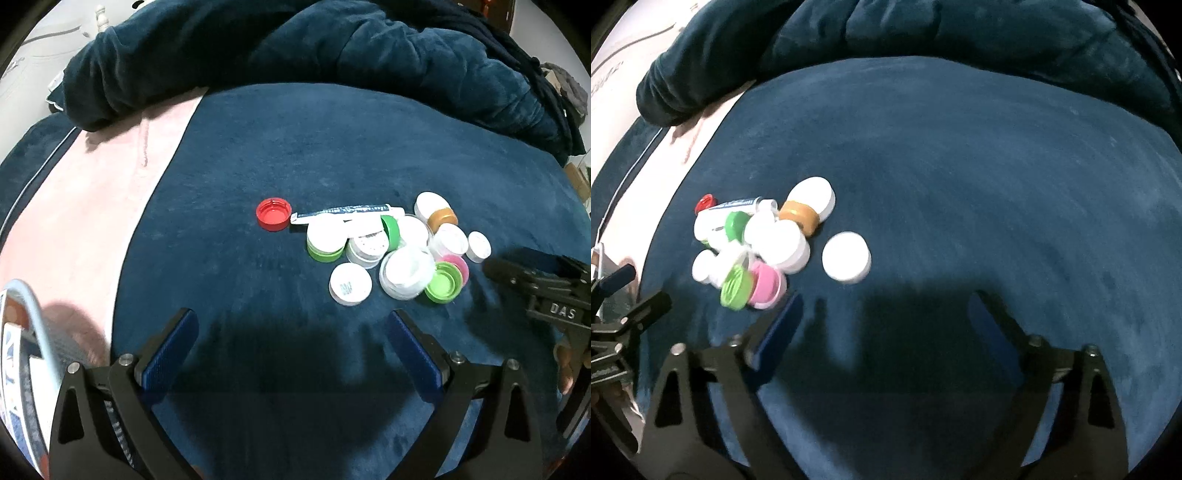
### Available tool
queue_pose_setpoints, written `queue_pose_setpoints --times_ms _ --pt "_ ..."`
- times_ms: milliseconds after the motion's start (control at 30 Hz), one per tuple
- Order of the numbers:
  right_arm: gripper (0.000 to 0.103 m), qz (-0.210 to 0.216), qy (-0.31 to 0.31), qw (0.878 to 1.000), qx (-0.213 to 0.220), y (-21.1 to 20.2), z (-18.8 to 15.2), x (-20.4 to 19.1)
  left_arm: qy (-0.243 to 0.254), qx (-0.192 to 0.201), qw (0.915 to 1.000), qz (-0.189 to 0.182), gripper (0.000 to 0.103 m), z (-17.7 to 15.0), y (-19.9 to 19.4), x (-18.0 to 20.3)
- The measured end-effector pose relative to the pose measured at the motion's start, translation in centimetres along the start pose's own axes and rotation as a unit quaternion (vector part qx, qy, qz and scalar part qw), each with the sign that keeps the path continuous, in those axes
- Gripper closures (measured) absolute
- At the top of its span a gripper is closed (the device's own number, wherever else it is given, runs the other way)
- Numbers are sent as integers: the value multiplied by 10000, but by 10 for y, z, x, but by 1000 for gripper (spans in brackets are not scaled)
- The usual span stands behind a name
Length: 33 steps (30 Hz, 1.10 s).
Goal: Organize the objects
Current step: 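Grasp a white cap with the left gripper while the right gripper grasps a white cap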
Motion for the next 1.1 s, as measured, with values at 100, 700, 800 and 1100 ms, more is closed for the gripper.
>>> queue_pose_setpoints --times_ms 100,700,800,1100 --pt "30 35 -234 9997 4 7 4 -9 61 -12 10000 -44 2 -1 6 0" --pt "74 348 -247 9991 -66 -4 -9 -9 417 -212 9978 -475 72 4 48 18" --pt "74 407 -211 9989 -19 -13 -12 -8 407 -171 9977 -508 72 1 36 19" --pt "74 665 -38 9974 273 -65 -24 -24 297 234 9986 -374 72 -7 -44 9"
Point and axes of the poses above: each gripper's, at about its wrist camera, not at the fingertips, and y roughly the way its jaws point, x to its right, z to its top, the point moved 4 cm from there along y, roughly the way its jaws point, and after that the axes turned 11 degrees about -z, right-handed, at the moved point
